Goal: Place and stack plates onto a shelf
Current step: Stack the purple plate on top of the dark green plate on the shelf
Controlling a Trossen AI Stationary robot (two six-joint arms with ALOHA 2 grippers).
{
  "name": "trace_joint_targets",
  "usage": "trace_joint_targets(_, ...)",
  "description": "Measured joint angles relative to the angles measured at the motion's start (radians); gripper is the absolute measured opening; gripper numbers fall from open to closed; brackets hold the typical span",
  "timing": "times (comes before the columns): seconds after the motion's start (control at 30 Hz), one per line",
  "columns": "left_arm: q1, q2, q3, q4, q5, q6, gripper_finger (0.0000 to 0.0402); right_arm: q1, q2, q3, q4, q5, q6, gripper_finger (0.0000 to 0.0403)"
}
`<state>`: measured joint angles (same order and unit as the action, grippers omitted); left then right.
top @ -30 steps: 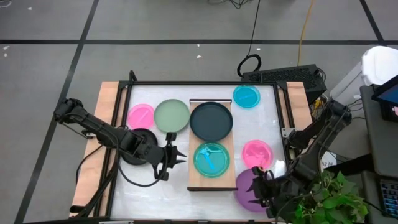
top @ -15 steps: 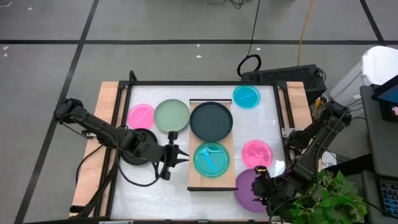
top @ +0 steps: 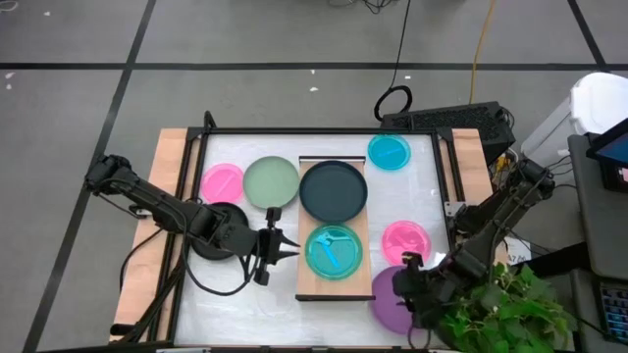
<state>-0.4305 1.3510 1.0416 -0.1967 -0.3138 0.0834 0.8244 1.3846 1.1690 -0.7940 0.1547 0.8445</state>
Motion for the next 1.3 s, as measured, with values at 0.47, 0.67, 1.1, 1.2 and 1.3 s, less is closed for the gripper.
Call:
trace_joint_targets(0.47, 0.0, 0.0, 0.0, -0.003, 0.0, 0.009, 0.0081, -0.112, 0.0, -0.21, -0.025, -0.082, -0.003, 0.016)
trace_joint_targets(0.67, 0.0, 0.001, 0.0, -0.004, 0.0, 0.008, 0.0081, -0.124, 0.0, -0.268, -0.007, -0.102, -0.006, 0.016)
trace_joint_targets(1.1, 0.0, 0.001, 0.0, -0.01, 0.001, 0.005, 0.0081, -0.124, 0.0, -0.384, 0.022, -0.106, -0.019, 0.016)
trace_joint_targets(1.2, 0.0, 0.001, 0.0, -0.01, 0.001, 0.005, 0.0081, -0.124, 0.0, -0.384, 0.023, -0.106, -0.019, 0.016)
trace_joint_targets(1.3, 0.0, 0.001, 0.0, -0.01, 0.0, 0.005, 0.0081, -0.124, 0.0, -0.384, 0.021, -0.106, -0.019, 0.016)
